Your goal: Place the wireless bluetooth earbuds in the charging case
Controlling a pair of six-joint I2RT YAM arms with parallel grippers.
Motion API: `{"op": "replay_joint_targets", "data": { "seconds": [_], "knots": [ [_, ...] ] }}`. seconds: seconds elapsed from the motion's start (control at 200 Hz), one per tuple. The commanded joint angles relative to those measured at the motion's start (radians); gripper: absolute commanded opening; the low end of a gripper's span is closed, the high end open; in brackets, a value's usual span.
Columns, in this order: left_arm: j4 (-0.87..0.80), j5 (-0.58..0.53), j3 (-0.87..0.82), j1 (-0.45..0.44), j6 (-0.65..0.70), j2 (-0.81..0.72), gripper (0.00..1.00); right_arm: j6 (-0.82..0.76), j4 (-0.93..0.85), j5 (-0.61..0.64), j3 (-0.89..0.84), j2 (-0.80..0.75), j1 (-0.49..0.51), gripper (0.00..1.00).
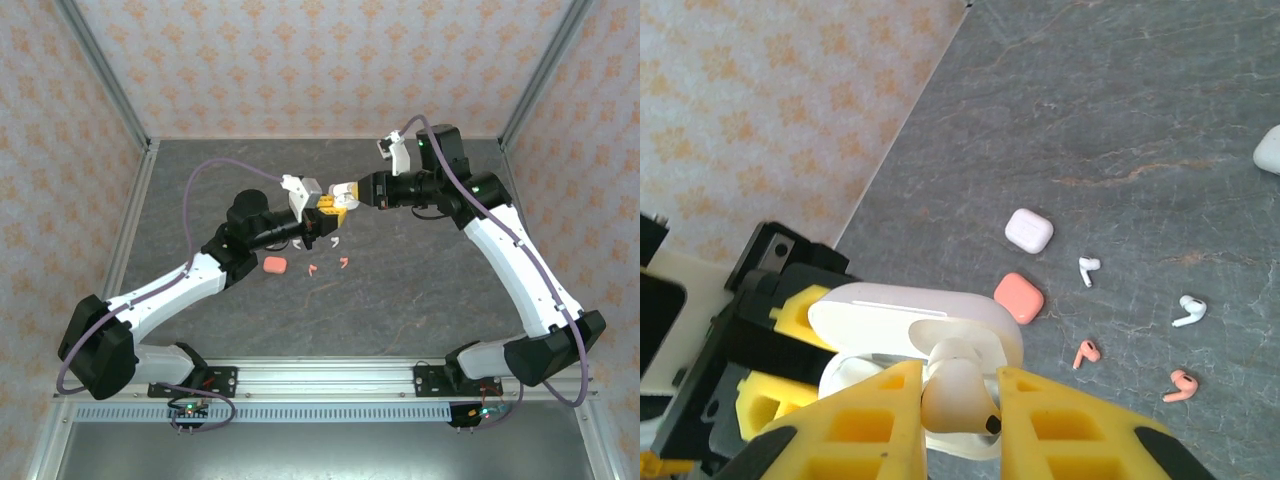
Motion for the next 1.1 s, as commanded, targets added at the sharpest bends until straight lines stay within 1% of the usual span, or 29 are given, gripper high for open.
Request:
{"op": "replay_joint_targets", "data": {
  "seconds": [0.0, 0.24, 0.616, 1.011, 1.096],
  "knots": [
    [0.053, 0.077, 0.011, 0.01, -0.02, -0.025, 0.0, -0.111, -0.07, -0.104, 0.032, -0.015, 0.001, 0.2],
    [0.041, 0.102, 0.012, 0.011, -0.02, -0.033, 0.0, -0.179, -0.113, -0.167, 0.04, -0.013, -0.025, 0.2],
    [0.026, 0.116, 0.015, 0.013, -0.015, -0.035, 0.0, -0.181, -0.089, -0.216, 0.021, -0.04, -0.057, 0.2],
    [0.025, 0.122, 0.017, 0.013, -0.018, -0.034, 0.0, -0.196, -0.088, -0.231, -0.01, -0.037, -0.058, 0.2],
    [0.023, 0.124, 0.017, 0.013, -0.018, -0.033, 0.0, -0.198, -0.087, -0.22, -0.016, -0.038, -0.057, 0.23]
  ]
}}
